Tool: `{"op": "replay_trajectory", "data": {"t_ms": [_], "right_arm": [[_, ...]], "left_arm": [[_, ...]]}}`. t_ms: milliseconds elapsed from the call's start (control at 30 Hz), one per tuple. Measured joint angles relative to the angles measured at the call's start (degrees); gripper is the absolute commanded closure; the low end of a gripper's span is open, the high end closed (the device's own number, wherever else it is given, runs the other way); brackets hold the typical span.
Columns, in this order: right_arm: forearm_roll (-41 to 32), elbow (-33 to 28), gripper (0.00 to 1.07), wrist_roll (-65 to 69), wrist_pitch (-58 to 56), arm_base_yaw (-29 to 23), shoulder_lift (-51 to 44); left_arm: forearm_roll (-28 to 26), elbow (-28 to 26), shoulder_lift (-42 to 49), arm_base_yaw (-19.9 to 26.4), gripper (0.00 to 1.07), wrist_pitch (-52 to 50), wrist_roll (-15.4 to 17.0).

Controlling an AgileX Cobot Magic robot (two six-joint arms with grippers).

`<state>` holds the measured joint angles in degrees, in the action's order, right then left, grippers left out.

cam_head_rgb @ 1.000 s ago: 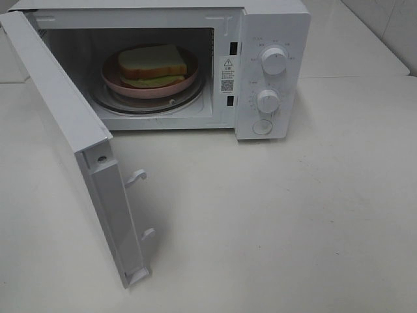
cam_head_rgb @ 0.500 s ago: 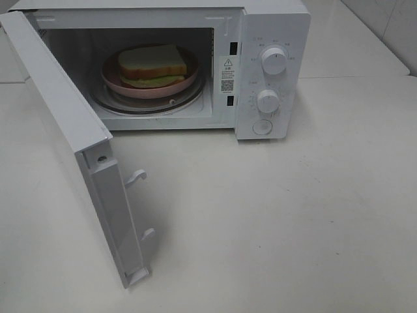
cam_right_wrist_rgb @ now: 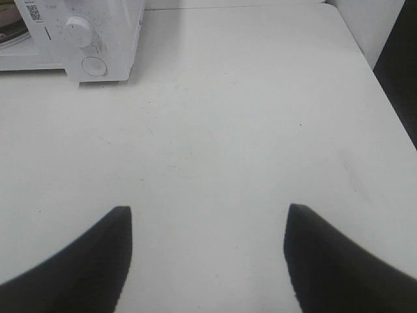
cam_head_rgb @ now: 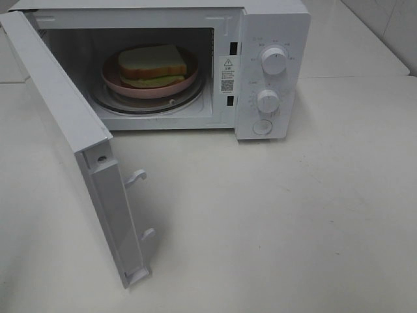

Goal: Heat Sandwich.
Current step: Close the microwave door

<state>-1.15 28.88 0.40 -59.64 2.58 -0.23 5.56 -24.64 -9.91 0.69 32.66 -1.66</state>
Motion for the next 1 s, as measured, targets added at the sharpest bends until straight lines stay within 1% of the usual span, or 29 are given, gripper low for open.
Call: {"op": "replay_trajectory", "data": {"t_ms": [133, 167, 200, 233, 333, 400, 467, 567, 600, 733, 800, 867, 900, 1000], "right_arm": [[0.0, 0.0, 0.42, 0.0, 0.0, 0.0, 0.0], [0.0, 0.0, 0.42, 0.0, 0.0, 0.0, 0.0], [0.0, 0.0, 0.42, 0.0, 0.0, 0.0, 0.0], [0.0, 0.0, 0.42, 0.0, 0.0, 0.0, 0.0], [0.0, 0.0, 0.42, 0.0, 0.0, 0.0, 0.0], [0.0, 0.0, 0.42, 0.0, 0.0, 0.0, 0.0], [0.0, 0.0, 0.42, 0.0, 0.0, 0.0, 0.0], [0.0, 0.0, 0.42, 0.0, 0.0, 0.0, 0.0], [0.0, 0.0, 0.42, 0.0, 0.0, 0.0, 0.0], [0.0, 0.0, 0.42, 0.0, 0.0, 0.0, 0.0], [0.0, 0.0, 0.42, 0.0, 0.0, 0.0, 0.0], [0.0, 0.0, 0.42, 0.0, 0.0, 0.0, 0.0], [0.0, 0.0, 0.42, 0.0, 0.0, 0.0, 0.0], [0.0, 0.0, 0.42, 0.0, 0.0, 0.0, 0.0]], "left_arm": [[-1.38, 1.72, -2.18, 0.0, 0.24, -4.47, 0.0], [-2.01, 2.86, -3.72, 0.0, 0.27, -7.56, 0.0], [-2.23, 3.32, -4.53, 0.0, 0.29, -8.82, 0.0], [-2.23, 3.32, -4.53, 0.0, 0.29, -8.82, 0.0], [-2.41, 4.98, -7.79, 0.0, 0.37, -14.61, 0.0], [-2.52, 5.39, -8.54, 0.0, 0.38, -15.87, 0.0], [-3.04, 6.65, -11.46, 0.0, 0.4, -19.88, 0.0], [-3.27, 6.99, -13.81, 0.0, 0.4, -21.89, 0.0], [-3.32, 7.1, -16.39, 0.0, 0.4, -23.89, 0.0], [-3.32, 7.1, -20.0, 0.0, 0.4, -27.22, 0.0], [-3.38, 7.1, -24.41, 0.0, 0.42, -30.31, 0.0], [-3.38, 7.1, -25.84, 0.0, 0.42, -31.28, 0.0], [-3.38, 7.1, -28.42, 0.0, 0.42, -33.46, 0.0], [-3.32, 7.1, -30.83, 0.0, 0.43, -35.29, 0.17]]}}
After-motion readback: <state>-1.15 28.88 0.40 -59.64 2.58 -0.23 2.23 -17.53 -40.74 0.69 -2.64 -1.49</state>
